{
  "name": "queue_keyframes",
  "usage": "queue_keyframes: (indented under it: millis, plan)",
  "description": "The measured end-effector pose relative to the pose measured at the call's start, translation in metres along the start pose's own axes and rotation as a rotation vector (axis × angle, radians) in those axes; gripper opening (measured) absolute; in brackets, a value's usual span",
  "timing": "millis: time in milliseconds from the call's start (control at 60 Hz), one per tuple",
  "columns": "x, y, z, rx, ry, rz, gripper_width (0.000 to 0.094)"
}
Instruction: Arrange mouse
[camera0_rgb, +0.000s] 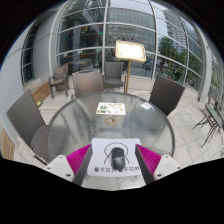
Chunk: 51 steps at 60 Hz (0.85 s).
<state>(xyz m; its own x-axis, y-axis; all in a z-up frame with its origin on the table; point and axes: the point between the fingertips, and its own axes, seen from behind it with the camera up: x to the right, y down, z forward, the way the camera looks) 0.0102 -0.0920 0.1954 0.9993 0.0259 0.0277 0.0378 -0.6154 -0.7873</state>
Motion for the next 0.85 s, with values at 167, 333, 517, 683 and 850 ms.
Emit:
queue_keyframes:
  millis: [167, 333, 517, 683, 850]
  plan:
    - [-0.010, 0.006, -0.039, 0.022, 0.017, -0.010, 0.0871]
    - [-0.016, 0.015, -0.061, 0.030, 0.025, -0.017, 0.0871]
    - [-0.029, 0.015, -0.074, 0.044, 0.005, -0.026, 0.0871]
    - [-0.037, 0.013, -0.080, 0.057, -0.007, -0.022, 0.0871]
    - [-0.037, 0.012, -0.081, 0.058, -0.011, -0.019, 0.0872]
